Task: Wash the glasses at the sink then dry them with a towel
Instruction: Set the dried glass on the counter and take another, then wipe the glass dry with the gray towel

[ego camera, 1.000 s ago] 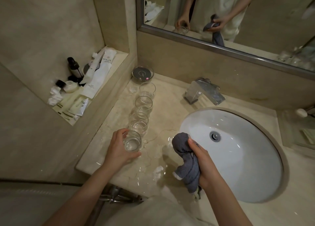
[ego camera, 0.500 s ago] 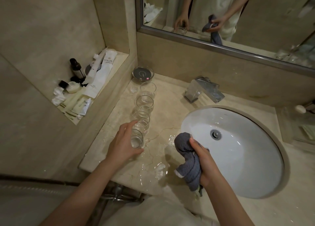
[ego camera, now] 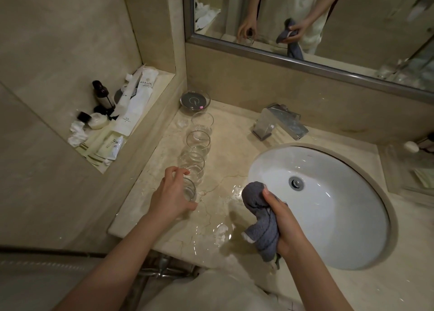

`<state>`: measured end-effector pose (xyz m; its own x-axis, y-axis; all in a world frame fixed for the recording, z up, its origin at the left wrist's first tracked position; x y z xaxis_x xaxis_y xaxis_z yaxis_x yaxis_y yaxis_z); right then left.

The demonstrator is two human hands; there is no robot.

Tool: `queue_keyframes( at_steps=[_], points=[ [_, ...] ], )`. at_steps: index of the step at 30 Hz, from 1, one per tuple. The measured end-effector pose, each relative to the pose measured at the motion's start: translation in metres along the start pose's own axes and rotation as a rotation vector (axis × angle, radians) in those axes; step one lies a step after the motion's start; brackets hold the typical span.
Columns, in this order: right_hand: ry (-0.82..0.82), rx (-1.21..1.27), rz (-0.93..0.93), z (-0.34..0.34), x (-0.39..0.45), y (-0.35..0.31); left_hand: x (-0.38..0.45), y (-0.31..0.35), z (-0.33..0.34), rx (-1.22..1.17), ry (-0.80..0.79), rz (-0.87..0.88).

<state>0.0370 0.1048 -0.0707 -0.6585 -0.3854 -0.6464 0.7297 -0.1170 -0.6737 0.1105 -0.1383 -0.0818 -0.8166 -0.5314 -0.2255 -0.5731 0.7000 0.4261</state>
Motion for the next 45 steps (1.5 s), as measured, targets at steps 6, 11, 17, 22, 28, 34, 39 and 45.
queue_keyframes(
  at_steps=[6, 11, 17, 22, 28, 34, 39, 45],
  points=[
    [-0.014, 0.037, 0.013, -0.005, 0.004, 0.006, 0.000, -0.003, -0.003, 0.006, 0.010, -0.010],
    [-0.038, 0.050, 0.016, -0.007, 0.009, 0.009, -0.001, -0.003, -0.006, 0.002, 0.010, -0.015],
    [-0.013, 0.027, 0.014, -0.014, 0.015, 0.011, -0.001, 0.002, -0.015, 0.028, 0.021, 0.020],
    [0.046, 0.050, -0.041, -0.028, 0.013, 0.004, -0.003, 0.042, -0.041, -0.138, 0.148, 0.163],
    [0.129, 0.286, -0.133, -0.082, -0.008, -0.014, 0.002, 0.146, -0.016, -0.237, 0.039, 0.372],
    [0.230, 0.479, -0.172, -0.174, -0.043, -0.022, -0.012, 0.276, 0.052, -0.232, -0.179, 0.534],
    [0.367, 0.577, -0.168, -0.246, -0.068, -0.015, -0.046, 0.379, 0.116, -0.232, -0.343, 0.635],
    [0.464, 0.599, -0.175, -0.306, -0.078, -0.010, -0.099, 0.497, 0.195, -0.172, -0.500, 0.773]
  ],
)
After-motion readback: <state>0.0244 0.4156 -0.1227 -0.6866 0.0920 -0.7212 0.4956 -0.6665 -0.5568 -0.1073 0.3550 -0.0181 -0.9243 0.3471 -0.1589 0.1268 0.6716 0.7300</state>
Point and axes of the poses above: each hand's wrist, its own x-axis towards the middle knuckle, its own z-axis out of the palm, y = z × x, the point moved 10 cm from there along x, towards the middle knuckle, and after that the axes turned 3 degrees about x, right-handed, at the moved point
